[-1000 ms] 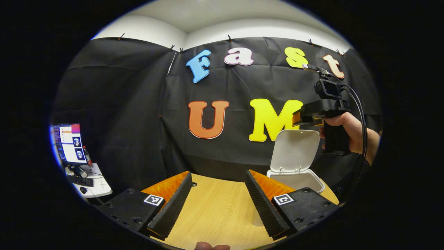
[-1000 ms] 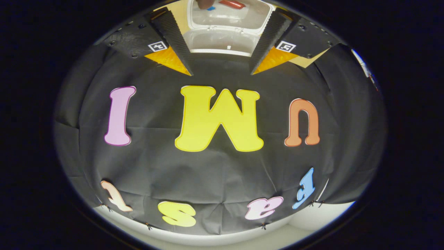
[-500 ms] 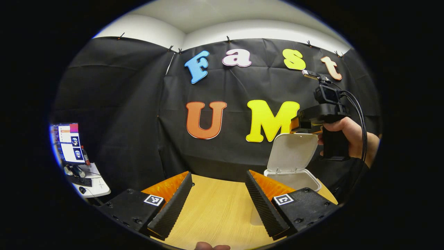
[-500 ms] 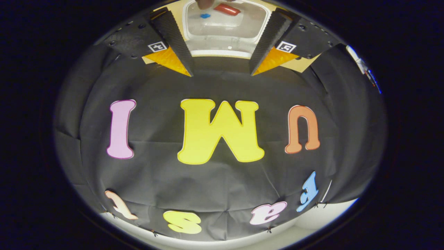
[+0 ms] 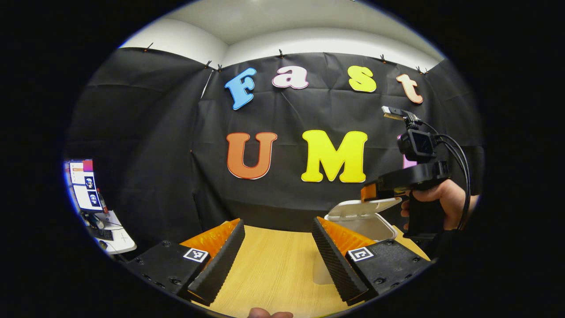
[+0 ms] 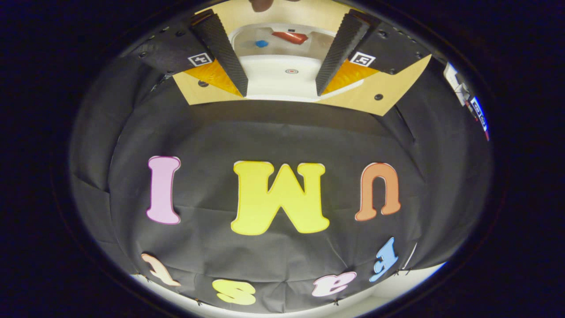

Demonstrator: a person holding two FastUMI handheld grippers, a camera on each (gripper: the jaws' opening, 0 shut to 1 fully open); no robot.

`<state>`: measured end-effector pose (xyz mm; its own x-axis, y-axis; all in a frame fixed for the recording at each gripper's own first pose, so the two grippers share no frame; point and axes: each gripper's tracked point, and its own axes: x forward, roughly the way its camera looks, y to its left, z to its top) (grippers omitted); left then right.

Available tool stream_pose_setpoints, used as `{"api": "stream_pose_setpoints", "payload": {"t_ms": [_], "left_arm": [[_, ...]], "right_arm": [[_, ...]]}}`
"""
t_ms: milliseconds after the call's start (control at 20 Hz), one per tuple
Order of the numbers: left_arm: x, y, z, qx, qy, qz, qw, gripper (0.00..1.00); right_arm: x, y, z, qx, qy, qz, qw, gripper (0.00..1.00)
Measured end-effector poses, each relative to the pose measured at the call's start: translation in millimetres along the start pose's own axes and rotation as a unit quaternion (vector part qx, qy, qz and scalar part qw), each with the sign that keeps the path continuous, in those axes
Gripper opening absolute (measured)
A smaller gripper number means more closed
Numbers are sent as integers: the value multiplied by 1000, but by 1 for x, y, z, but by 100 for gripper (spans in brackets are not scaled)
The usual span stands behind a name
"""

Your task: Press the lid of the desktop garbage bin to open it, pick up the crumpled paper on the desktop and throw it into the bin, then pick up the pop can on the desktop and drop it into the bin, and finally close the garbage bin lid.

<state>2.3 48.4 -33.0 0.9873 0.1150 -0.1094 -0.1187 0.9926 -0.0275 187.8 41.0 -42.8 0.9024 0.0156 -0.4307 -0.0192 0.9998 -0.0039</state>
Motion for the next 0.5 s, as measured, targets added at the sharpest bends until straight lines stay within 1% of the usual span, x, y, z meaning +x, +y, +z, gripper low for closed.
{"api": "stream_pose_setpoints", "payload": {"t_ms": [100, 150, 250, 500], "left_arm": [[0, 0, -2, 0, 1, -5, 1000, 98], [-1, 0, -3, 0, 2, -7, 1000, 98], [-1, 0, -4, 1, 4, -10, 1000, 98], [1, -1, -7, 2, 9, -16, 1000, 98]], "right_arm": [[0, -3, -16, 5, 10, -3, 1000, 97], [0, -3, -22, 6, 13, -5, 1000, 96], [2, -4, -37, 2, 23, -6, 1000, 98], [7, -3, -66, 2, 41, -6, 999, 97]]}}
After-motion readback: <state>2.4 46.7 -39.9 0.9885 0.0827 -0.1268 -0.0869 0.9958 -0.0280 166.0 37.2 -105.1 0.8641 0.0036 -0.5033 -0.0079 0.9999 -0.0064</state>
